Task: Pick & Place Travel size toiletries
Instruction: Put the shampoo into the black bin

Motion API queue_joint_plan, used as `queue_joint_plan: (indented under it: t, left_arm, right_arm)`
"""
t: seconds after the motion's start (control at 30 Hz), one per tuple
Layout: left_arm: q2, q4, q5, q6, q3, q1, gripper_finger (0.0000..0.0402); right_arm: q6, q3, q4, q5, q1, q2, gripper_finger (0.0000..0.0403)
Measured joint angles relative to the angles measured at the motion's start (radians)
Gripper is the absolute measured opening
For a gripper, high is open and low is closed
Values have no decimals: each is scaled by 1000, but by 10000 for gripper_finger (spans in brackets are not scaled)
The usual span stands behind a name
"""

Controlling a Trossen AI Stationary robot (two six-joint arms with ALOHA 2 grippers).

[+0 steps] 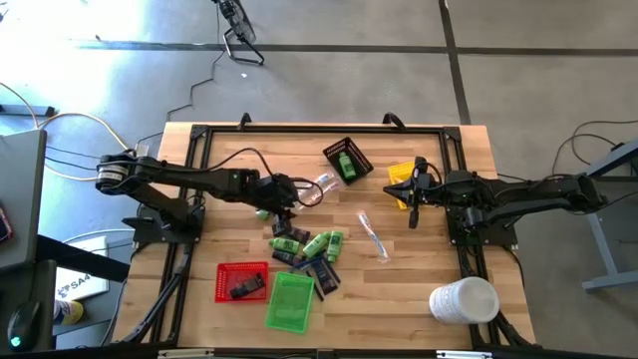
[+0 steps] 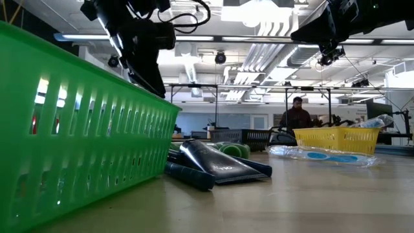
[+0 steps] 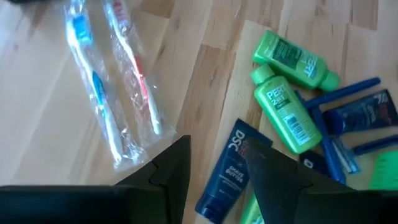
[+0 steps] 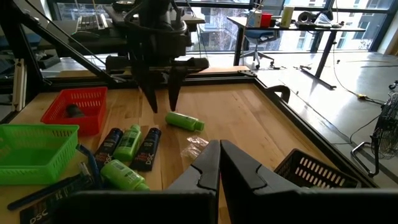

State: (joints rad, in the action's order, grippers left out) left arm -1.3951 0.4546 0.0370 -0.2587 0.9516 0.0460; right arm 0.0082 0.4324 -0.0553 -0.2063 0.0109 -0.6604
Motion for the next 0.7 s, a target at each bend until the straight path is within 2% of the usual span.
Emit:
queue_joint_plan:
  t: [0.3, 0.47, 0.7]
  left_arm:
    - [-68, 137, 110, -63, 0, 14, 148]
    - [-82, 137, 160, -61, 0, 35, 148]
    - [-83, 86, 168, -61, 1, 54, 148]
  right_arm:
    - [0, 0, 0, 0, 0, 0, 4]
    - [0, 0, 0, 0, 0, 0, 4]
    - [0, 0, 1, 0, 0, 0, 4]
